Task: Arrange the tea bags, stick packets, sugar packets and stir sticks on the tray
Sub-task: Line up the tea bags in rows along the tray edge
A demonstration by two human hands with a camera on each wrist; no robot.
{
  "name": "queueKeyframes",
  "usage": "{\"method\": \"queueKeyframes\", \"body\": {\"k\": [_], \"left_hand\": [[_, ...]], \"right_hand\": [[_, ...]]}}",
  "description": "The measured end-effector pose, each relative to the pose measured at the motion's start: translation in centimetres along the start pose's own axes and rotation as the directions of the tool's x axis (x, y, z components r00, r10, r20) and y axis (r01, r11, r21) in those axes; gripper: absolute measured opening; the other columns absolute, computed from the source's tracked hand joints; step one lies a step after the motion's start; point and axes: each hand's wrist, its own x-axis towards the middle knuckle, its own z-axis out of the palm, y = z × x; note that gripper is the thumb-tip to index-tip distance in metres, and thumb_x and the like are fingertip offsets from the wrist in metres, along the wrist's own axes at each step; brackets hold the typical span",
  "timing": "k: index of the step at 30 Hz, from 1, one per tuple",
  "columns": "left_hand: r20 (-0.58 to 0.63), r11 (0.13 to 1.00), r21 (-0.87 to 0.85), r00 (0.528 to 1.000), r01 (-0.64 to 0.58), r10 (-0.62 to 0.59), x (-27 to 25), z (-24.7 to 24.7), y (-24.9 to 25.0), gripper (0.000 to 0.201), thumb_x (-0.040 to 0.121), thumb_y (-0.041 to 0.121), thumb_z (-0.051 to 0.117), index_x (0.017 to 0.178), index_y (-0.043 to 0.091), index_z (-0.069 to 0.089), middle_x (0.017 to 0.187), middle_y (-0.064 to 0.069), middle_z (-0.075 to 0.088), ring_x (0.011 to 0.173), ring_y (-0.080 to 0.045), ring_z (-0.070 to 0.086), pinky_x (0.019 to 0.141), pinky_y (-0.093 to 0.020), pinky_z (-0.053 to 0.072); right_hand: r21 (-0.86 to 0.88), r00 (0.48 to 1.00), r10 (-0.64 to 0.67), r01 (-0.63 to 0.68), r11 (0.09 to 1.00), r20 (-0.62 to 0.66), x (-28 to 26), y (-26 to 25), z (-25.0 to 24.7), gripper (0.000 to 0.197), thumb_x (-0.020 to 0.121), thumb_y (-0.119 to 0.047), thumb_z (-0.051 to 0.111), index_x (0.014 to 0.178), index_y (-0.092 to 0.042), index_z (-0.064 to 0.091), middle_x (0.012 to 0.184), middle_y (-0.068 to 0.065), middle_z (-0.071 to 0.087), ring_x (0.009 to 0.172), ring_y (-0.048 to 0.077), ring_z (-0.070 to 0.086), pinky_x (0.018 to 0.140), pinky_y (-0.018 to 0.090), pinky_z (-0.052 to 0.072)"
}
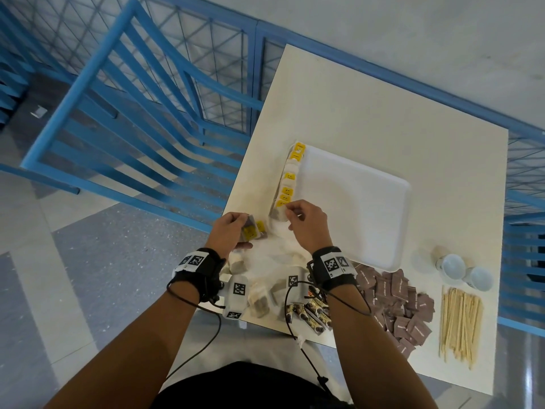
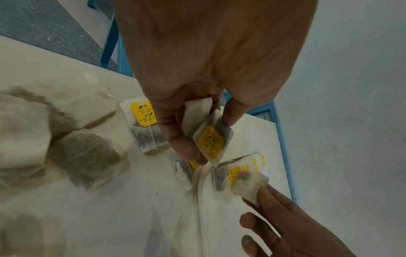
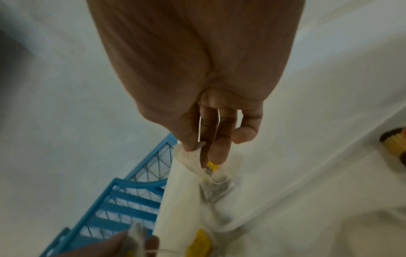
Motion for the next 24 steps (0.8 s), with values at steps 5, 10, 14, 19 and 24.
{"method": "queueKeyframes", "body": {"k": [5, 10, 14, 19, 24], "left_hand": [[-0.002, 1.000, 0.011, 1.000, 0.007, -0.007, 0.0, -0.4, -0.2, 0.017, 0.105, 0.025, 0.055, 0.104, 0.012, 0.067, 0.109, -0.016, 0.067, 0.083, -0.024, 0.068, 0.059, -0.034, 0.061], [0.007, 1.000, -0.015, 1.000, 0.020, -0.020, -0.1, -0.3, 0.1, 0.017, 0.104, 0.025, 0.057, 0.103, 0.010, 0.066, 0.112, -0.018, 0.066, 0.085, -0.027, 0.069, 0.068, -0.041, 0.062], [0.044, 0.999, -0.027, 0.999, 0.032, -0.031, -0.4, -0.2, 0.3, 0.024, 0.101, 0.020, 0.063, 0.116, 0.001, 0.065, 0.121, -0.022, 0.066, 0.089, -0.029, 0.069, 0.076, -0.045, 0.063], [0.078, 1.000, 0.019, 0.997, 0.016, -0.017, -0.7, -0.4, 0.8, 0.025, 0.100, 0.010, 0.060, 0.123, -0.001, 0.063, 0.123, -0.024, 0.065, 0.094, -0.030, 0.068, 0.068, -0.037, 0.064], [0.078, 0.998, 0.058, 0.997, 0.013, -0.017, -0.6, -0.4, 0.9, 0.024, 0.101, 0.008, 0.057, 0.124, 0.001, 0.061, 0.122, -0.024, 0.066, 0.091, -0.031, 0.069, 0.072, -0.040, 0.064]], "right_hand": [[-0.164, 0.996, -0.017, 0.031, 0.986, 0.083, 0.9, 1.3, 0.6, 0.009, 0.096, -0.019, 0.064, 0.097, -0.017, 0.073, 0.082, -0.008, 0.067, 0.078, 0.012, 0.061, 0.079, 0.033, 0.056], [-0.256, 0.993, -0.076, 0.098, 0.962, 0.095, 1.6, 1.4, 1.4, 0.008, 0.095, -0.021, 0.065, 0.096, -0.016, 0.071, 0.092, -0.003, 0.064, 0.083, 0.012, 0.058, 0.079, 0.021, 0.047], [-0.291, 0.993, -0.113, 0.118, 0.949, 0.034, 2.0, 1.3, 1.8, 0.012, 0.094, -0.021, 0.065, 0.099, -0.014, 0.073, 0.101, 0.002, 0.054, 0.083, 0.013, 0.056, 0.080, 0.020, 0.042], [-0.297, 0.991, -0.137, 0.133, 0.946, 0.006, 2.1, 1.4, 2.1, 0.013, 0.095, -0.023, 0.064, 0.105, -0.018, 0.071, 0.101, -0.002, 0.049, 0.083, 0.011, 0.053, 0.078, 0.021, 0.041], [-0.214, 0.989, -0.118, 0.098, 0.972, -0.084, 1.8, 2.0, 1.8, 0.010, 0.094, -0.021, 0.064, 0.103, -0.021, 0.068, 0.097, -0.002, 0.057, 0.080, 0.010, 0.057, 0.077, 0.025, 0.047]]}}
